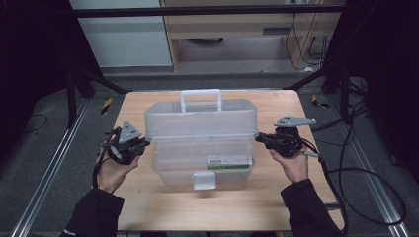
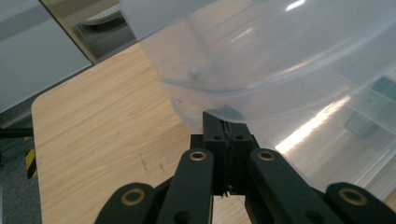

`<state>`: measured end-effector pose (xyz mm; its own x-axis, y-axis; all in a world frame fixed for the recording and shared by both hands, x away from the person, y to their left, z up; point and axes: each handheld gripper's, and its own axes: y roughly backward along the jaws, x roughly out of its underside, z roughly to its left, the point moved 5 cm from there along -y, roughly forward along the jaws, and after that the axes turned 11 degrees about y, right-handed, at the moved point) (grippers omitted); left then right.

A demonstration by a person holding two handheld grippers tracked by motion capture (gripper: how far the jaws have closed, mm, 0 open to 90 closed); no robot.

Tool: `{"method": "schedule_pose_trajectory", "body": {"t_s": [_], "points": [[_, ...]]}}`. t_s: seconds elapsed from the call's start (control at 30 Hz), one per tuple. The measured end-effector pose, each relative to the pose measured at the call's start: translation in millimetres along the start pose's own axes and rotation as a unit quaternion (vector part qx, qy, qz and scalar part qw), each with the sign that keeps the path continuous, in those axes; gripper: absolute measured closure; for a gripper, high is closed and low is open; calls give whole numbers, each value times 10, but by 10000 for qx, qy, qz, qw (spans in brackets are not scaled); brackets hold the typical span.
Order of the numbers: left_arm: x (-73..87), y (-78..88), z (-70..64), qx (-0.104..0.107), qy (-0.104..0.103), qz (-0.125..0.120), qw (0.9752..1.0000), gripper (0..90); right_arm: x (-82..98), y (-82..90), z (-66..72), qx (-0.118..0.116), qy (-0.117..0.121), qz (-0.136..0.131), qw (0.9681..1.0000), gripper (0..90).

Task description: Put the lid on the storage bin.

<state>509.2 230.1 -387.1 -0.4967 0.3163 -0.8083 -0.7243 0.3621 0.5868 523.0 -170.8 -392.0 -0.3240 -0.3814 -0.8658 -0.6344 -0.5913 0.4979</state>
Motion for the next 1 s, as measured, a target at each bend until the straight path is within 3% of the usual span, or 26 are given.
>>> {"method": "schedule_pose_trajectory", "body": {"t_s": [0.5,1.0], "points": [[176,-26,-23,35,89,2,10000,893,163,-19,84,11,133,173,9998,900],[353,-65,-71,90,141,113,9998,893,314,-43,147,200,359,445,9982,898]]}}
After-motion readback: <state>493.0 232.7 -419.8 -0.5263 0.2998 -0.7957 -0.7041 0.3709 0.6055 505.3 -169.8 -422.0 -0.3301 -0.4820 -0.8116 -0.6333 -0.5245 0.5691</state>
